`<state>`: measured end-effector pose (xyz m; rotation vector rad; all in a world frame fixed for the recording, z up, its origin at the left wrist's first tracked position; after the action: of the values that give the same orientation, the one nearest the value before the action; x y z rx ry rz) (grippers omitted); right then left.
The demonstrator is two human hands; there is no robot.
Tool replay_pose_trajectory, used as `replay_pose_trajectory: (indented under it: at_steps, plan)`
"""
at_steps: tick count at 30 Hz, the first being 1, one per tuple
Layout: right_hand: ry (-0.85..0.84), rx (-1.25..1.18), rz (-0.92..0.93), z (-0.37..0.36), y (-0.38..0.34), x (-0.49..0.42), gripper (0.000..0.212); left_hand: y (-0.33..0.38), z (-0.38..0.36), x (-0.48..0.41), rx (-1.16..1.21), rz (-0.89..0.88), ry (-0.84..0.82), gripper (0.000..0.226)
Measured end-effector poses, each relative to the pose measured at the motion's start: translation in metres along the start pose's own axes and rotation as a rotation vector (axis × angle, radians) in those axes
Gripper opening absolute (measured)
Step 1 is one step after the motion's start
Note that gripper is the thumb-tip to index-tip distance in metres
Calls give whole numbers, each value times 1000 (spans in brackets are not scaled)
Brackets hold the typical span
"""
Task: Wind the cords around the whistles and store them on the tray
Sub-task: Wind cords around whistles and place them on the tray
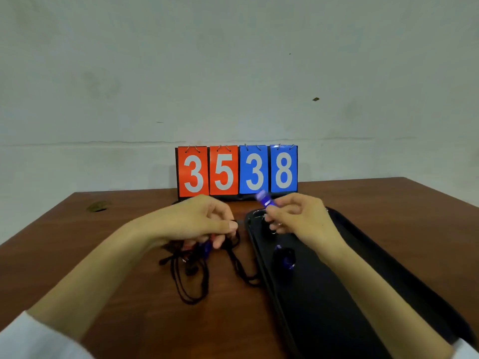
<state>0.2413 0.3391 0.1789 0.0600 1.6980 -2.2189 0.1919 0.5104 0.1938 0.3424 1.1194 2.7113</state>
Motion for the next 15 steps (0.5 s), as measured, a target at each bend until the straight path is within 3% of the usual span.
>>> replay_pose_trajectory:
  at_steps: [2,4,9,12,15]
  plan:
    - [-171,176,45,-16,-4,3,23,10,11,3,-69,-118,146,13]
    - [-321,204,80,-32,-8,11,21,15,16,3,-116,-216,266,9]
    - [-397,25,110,-40,-18,18,16,3,20,-5,-23,-214,402,13]
    - [-379,-102,119,-38,-24,19,15,-3,6,-7,217,-168,341,18]
    - [-260,-181,138,-28,-27,14,15,-2,-14,-10,387,-170,201,33]
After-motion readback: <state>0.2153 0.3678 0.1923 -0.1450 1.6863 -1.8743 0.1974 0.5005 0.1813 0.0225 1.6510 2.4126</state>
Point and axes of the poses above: each hand's wrist, its own x-axis away from the middle knuckle, its own z-axis out of the back of the hand, y = z × x, the point moved 7 cm from there along -x, towards the middle knuckle, and after that the axes turned 3 degrees about z, right-handed, at the moved point
